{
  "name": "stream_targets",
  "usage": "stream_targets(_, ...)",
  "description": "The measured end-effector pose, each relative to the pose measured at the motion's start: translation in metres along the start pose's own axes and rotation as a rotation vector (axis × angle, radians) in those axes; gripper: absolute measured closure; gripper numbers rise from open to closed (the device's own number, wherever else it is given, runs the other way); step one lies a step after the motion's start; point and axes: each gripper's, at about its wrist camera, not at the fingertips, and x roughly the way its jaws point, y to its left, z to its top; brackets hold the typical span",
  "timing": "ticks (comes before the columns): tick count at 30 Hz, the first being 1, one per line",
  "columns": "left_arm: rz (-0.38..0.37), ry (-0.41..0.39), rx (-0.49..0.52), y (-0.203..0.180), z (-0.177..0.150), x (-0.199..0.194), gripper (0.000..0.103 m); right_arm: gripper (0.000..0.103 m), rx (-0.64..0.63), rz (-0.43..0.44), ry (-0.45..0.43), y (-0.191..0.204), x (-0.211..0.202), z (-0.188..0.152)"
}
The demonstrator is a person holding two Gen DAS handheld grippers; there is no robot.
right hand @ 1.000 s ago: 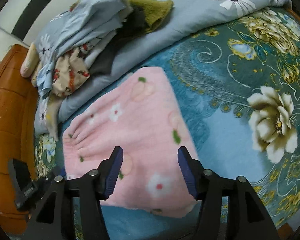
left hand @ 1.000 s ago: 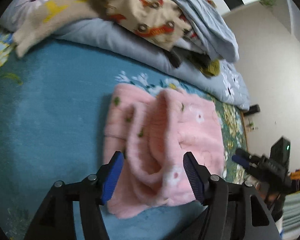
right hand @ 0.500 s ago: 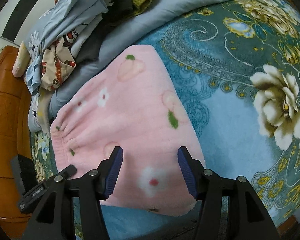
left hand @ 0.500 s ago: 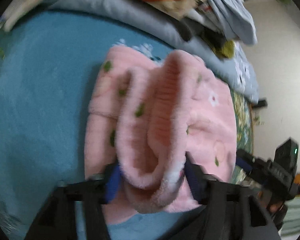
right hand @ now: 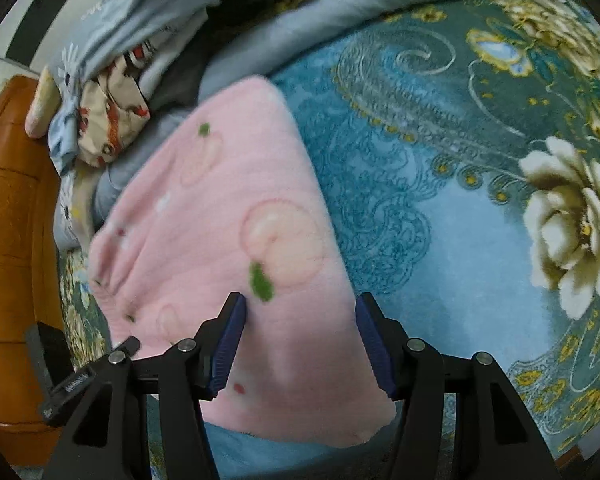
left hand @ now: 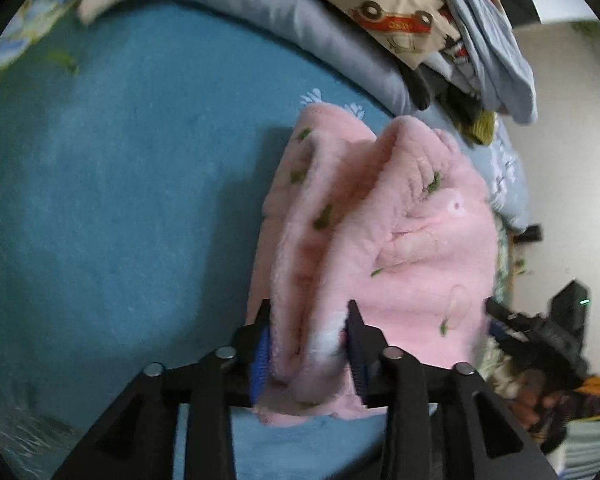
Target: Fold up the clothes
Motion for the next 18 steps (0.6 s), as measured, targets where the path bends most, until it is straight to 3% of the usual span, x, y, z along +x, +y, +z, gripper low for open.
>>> stream_targets(1,0.018,-0.002,0.014,0.000,0.001,-0.002,0.033,0.042,-0.012,0.011,0.015,-0.001,0.002,0.003)
stream_targets(2,0.035,-0.005,0.031,-0.001,0.002,-0.004,0.033,0.042,-0.031,0.019,0.028,-0.001,0.004,0.007)
stream_targets(4,-0.005,-0.015,0.041,-0.002,0.005,-0.007,0.031,0.041,-0.080,0.032,0.031,-0.002,0.004,0.015)
stream_targets(6,-0.060,-0.010,0.026,-0.002,0.011,-0.004,0.022,0.040,-0.114,0.072,0.040,-0.005,0.006,0.024)
stream_targets(8,-0.067,0.000,-0.012,0.007,0.012,0.006,0.022,0.039,-0.100,0.117,0.071,-0.012,0.016,0.031)
stream_targets(10,-0.079,0.025,-0.064,0.017,0.015,0.021,0.022,0.024,-0.084,0.128,0.097,-0.017,0.026,0.035)
stream_targets(14,-0.116,0.010,-0.123,0.028,0.010,0.024,0.021,0.024,0.000,0.182,0.140,-0.027,0.046,0.039)
stream_targets(17,-0.094,0.002,-0.120,0.025,0.007,0.023,0.022,0.024,0.042,0.194,0.156,-0.026,0.056,0.039)
stream_targets(18,-0.081,-0.004,-0.121,0.024,0.006,0.022,0.027,0.024,0.049,0.177,0.157,-0.024,0.058,0.039)
